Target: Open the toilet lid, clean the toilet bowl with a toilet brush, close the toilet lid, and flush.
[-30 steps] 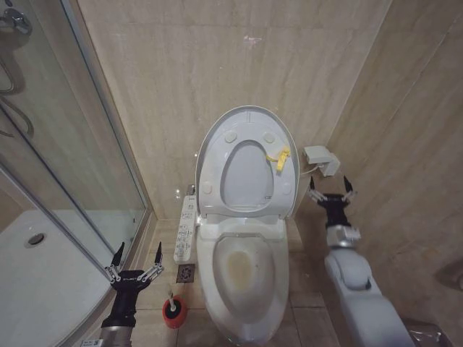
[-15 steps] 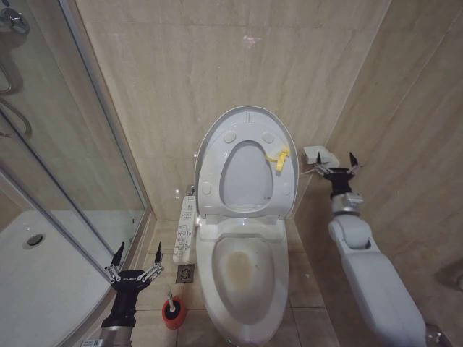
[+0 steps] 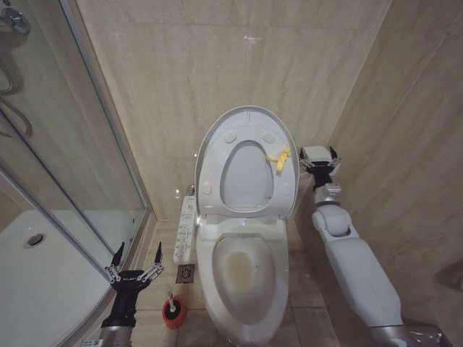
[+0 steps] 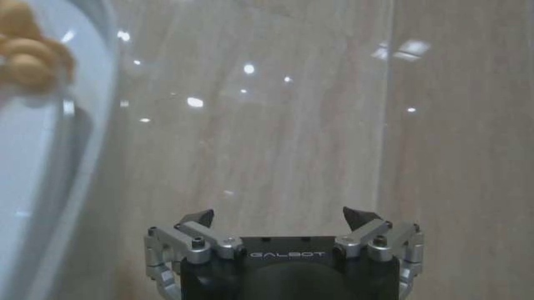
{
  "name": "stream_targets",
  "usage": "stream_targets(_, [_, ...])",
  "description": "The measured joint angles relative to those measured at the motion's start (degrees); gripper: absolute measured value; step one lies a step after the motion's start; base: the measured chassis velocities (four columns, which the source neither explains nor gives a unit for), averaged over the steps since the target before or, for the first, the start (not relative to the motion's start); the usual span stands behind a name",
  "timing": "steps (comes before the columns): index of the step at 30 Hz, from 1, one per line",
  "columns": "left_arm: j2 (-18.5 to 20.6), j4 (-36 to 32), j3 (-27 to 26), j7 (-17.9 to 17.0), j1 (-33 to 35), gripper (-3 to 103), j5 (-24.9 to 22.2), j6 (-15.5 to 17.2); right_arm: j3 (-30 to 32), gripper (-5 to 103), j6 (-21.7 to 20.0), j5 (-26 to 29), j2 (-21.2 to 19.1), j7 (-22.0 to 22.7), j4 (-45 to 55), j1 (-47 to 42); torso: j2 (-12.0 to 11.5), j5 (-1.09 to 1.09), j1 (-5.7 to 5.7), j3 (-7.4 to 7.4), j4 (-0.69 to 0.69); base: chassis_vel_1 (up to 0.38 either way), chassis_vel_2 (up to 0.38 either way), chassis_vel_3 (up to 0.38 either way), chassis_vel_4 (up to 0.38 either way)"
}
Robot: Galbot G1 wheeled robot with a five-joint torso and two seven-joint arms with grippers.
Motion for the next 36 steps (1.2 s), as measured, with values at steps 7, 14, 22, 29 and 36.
stream_targets(7, [0.0, 0.0, 0.0, 0.0, 0.0, 100, 0.0, 0.0, -3.12, 100, -1.89, 0.84, -0.34, 1.79, 2.33, 0.1, 0.0, -0.01, 0.0, 0.0, -0.05, 0.0, 0.0, 0.0, 0.0])
stream_targets(14, [0.0, 0.0, 0.01, 0.0, -0.01, 100, 0.0, 0.0, -3.28, 100, -0.67, -0.55, -2.09, 1.74, 7.2, -7.03, 0.0, 0.03, 0.0, 0.0, 0.05, 0.0, 0.0, 0.0, 0.0])
stream_targets(22, [0.0, 0.0, 0.0, -0.01, 0.0, 100, 0.0, 0.0, 0.31, 100, 2.46, -1.47, -3.2, 0.89, 11.68, -17.0, 0.01, 0.0, -0.01, -0.01, 0.02, 0.02, 0.008, 0.01, 0.002])
stream_targets(29, [0.0, 0.0, 0.0, 0.0, 0.0, 100, 0.0, 0.0, 4.57, 100, 4.16, -1.84, -2.38, 1.07, 19.2, -30.5, 0.0, 0.01, -0.01, -0.01, -0.01, 0.0, 0.0, 0.0, 0.0])
stream_targets(36, [0.0, 0.0, 0.0, 0.0, 0.0, 100, 0.0, 0.0, 5.36, 100, 4.43, -2.46, 0.3, 2.27, 23.79, -38.83, 0.01, 0.01, -0.01, -0.01, 0.0, 0.0, 0.0, 0.0, 0.0])
